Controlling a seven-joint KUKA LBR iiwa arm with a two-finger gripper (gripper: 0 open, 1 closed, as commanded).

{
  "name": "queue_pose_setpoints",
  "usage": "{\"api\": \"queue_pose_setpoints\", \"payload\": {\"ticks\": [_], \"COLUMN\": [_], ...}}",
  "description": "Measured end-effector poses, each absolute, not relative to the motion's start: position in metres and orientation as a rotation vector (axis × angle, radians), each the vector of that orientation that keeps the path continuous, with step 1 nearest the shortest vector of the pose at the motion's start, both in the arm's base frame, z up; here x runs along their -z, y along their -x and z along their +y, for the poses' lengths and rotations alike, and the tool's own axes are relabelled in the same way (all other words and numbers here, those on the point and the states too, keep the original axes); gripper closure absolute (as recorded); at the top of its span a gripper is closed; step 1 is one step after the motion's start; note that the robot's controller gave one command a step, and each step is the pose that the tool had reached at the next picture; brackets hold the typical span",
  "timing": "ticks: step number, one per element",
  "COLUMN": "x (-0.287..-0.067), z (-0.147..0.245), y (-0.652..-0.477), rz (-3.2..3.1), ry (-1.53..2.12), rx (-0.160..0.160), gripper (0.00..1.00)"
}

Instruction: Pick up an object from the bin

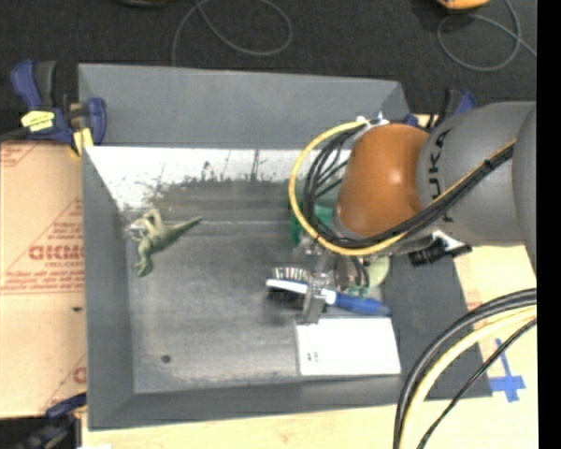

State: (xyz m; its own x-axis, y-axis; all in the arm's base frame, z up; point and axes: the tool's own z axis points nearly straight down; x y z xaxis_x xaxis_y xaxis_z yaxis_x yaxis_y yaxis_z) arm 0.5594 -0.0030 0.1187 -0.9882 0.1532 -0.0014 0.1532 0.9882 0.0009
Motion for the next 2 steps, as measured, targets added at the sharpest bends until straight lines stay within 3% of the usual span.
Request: {"api": "queue_pose_setpoints", "payload": {"ticks": [1,2], "x": [-0.114,-0.091], "z": [-0.026,-0.028], "y": [-0.575,-0.572], "rz": [3.133,3.136], "ry": [-0.162,-0.131], "rx": [0.001,-0.001], "gripper": [0.00,0.00]}}
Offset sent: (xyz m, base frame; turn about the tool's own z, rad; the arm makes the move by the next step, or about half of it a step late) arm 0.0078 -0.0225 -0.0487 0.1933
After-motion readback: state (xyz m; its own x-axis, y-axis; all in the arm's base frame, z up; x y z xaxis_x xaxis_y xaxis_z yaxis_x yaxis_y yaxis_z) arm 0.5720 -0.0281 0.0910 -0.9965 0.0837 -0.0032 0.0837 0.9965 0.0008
